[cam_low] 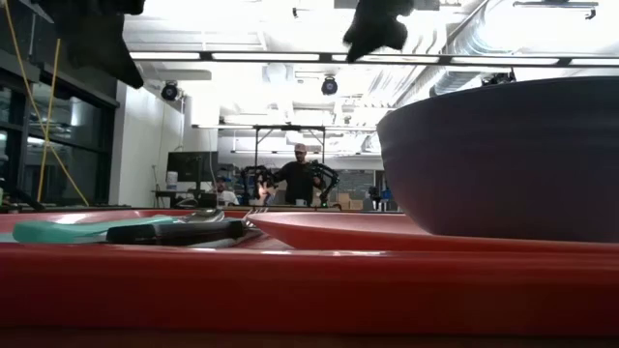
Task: Set up tray
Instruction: Adjust the black knife
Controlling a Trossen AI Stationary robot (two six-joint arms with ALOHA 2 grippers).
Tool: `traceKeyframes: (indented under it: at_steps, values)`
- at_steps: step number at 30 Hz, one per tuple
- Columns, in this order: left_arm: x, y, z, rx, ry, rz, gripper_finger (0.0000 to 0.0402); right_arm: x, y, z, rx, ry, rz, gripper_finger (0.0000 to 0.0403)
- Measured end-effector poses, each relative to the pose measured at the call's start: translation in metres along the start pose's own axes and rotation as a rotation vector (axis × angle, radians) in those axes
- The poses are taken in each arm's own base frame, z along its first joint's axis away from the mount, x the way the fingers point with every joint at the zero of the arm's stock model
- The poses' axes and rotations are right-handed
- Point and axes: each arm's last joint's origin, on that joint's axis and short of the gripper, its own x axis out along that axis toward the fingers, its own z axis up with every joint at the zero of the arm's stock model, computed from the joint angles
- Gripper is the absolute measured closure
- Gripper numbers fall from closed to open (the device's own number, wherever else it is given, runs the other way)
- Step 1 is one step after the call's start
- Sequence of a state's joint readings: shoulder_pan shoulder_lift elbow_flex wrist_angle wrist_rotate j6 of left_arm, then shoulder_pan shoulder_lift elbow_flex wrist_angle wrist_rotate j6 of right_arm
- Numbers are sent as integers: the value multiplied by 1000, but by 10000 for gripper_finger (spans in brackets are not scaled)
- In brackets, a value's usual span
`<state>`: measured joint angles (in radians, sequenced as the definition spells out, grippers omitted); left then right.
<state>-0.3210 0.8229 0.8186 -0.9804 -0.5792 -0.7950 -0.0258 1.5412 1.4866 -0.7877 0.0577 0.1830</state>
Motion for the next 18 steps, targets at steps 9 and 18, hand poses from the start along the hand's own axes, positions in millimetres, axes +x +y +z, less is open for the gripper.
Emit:
traceKeyframes:
  at_steps: [9,18]
  values:
    - [-11,21,-11,45,-66,-66,341,62,18,3,91,168,-18,263]
    - [-24,29,-6,117,-179,-129,341,109,28,-6,143,223,-34,335]
